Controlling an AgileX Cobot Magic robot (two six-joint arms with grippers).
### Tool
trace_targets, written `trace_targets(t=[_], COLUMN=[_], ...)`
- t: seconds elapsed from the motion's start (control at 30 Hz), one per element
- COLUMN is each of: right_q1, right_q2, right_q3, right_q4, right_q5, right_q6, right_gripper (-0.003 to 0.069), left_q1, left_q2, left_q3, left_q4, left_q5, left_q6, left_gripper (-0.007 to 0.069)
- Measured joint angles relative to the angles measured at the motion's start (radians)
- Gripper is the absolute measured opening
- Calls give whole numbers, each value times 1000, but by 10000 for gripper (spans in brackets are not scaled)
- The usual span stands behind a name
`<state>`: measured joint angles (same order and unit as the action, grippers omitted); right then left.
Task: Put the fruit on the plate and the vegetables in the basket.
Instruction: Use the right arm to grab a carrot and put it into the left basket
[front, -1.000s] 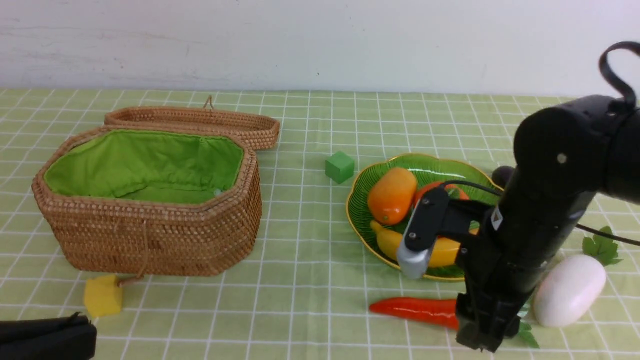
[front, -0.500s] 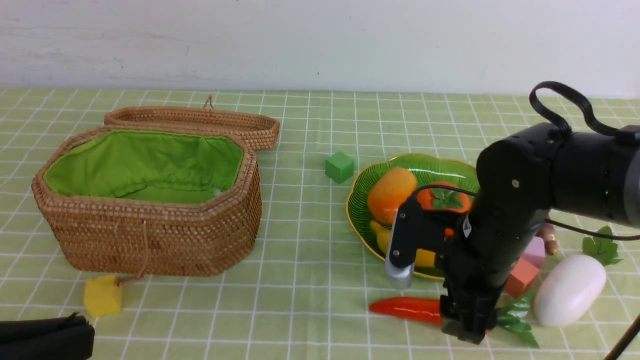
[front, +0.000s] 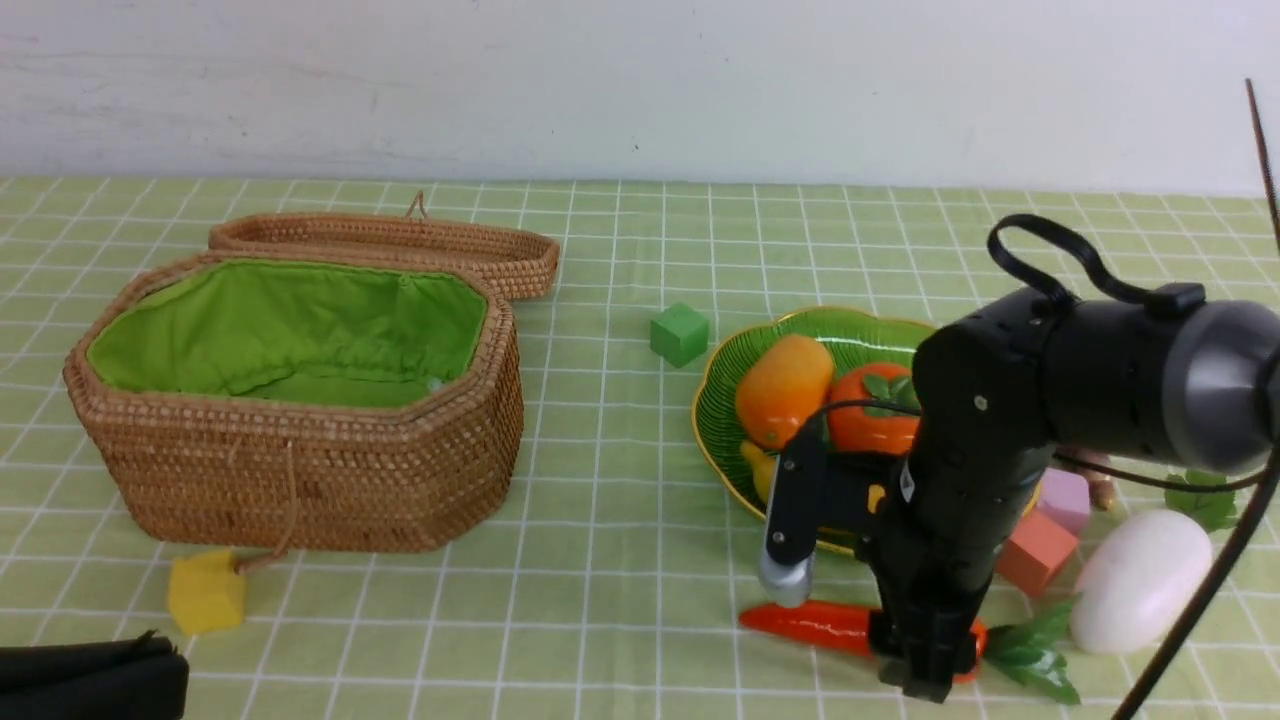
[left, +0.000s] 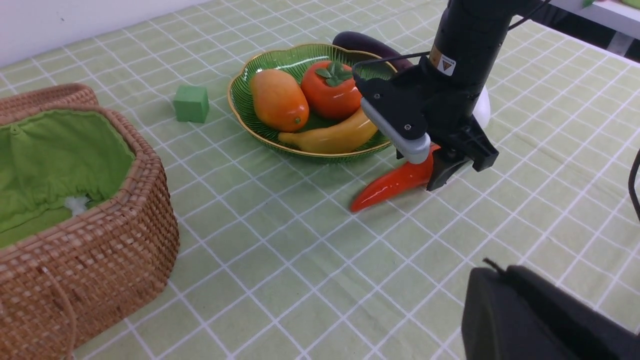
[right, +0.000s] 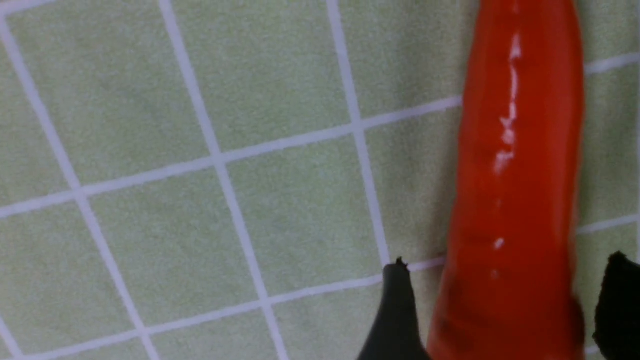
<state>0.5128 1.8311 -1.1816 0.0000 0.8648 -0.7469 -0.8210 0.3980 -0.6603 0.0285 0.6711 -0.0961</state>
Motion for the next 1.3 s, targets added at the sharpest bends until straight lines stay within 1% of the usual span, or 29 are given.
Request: trace_targets(t=[0.23,0.33,0.4,0.43,0.47,0.5,0.6,0.67,0.77,0.87,0.93,0.97,1.0,1.03,1.1,1.13,1.17,1.3], right_q1=[0,0,0,0,0,1,1,1,8,29,86,91,126,156,186,197,216,235], right_q2=[46,60,64,64,64,64,64,64,43,13,-17,-17,-21,-18,-4,6,37,191], right_q3=[0,-4,-7,-8,-8,-8,-17,-29,-107,-190,-320,-331,-422,-490,-572,-609,-694,-925], right_q4=[-7,-7,0,0,0,0,23,46,152,219,273,278,289,295,305,307,315,350], right_q5=[-16,-12,-5,1,2,8,24,50,169,230,242,239,206,172,107,89,15,-163], right_q6=[0,0,0,0,0,0,0,7,68,116,165,171,185,189,193,193,193,181], right_gripper=[505,492,464,430,425,381,366,367,367,367,367,367,367,367,367,367,367,367], left_q1=[0,0,0,0,0,0,0,0,0,0,0,0,0,0,0,0,0,0], left_q2=[0,0,0,0,0,0,0,0,0,0,0,0,-1,-1,-1,-2,-3,-8], left_q3=[0,0,0,0,0,0,0,0,0,1,1,1,-2,-7,-20,-23,-41,-67], left_q4=[0,0,0,0,0,0,-2,-2,-3,8,76,76,171,238,360,392,519,758], left_q5=[1,1,1,1,1,2,12,20,32,34,35,35,41,50,71,78,109,177], left_q6=[0,0,0,0,0,0,-1,-7,-32,-50,-83,-83,-134,-176,-265,-291,-405,-662], left_gripper=[-13,-13,-13,-13,-13,-13,-13,-13,-13,-13,-13,-13,-13,-13,-13,-13,-13,-13])
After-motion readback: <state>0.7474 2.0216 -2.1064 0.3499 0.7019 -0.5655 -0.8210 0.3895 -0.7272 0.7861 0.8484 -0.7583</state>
